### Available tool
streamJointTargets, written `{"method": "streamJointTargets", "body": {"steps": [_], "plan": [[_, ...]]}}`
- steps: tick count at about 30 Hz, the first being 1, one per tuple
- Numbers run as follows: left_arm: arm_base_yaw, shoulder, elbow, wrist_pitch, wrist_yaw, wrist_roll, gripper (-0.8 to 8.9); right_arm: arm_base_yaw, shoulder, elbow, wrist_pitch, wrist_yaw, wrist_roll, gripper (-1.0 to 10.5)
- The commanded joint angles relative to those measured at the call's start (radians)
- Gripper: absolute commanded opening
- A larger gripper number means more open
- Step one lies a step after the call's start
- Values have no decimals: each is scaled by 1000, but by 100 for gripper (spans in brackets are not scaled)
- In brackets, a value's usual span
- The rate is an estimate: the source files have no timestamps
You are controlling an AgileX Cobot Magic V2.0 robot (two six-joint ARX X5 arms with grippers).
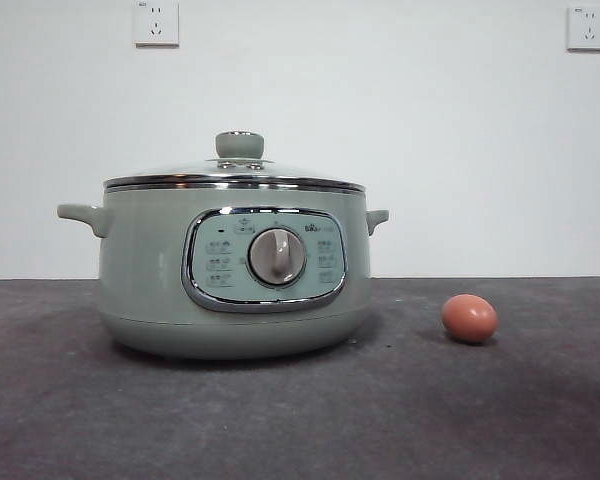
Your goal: Pick up the egg,open the lid,put the egg in the pot,close the lid
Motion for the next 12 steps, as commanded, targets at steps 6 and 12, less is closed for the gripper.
{"method": "streamJointTargets", "body": {"steps": [6,12], "plan": [[2,0,43,9,32,-141,-6,0,6,78,36,40,221,-11],[2,27,163,-22,50,-203,-6,0,67,198,32,-1,257,-11]]}}
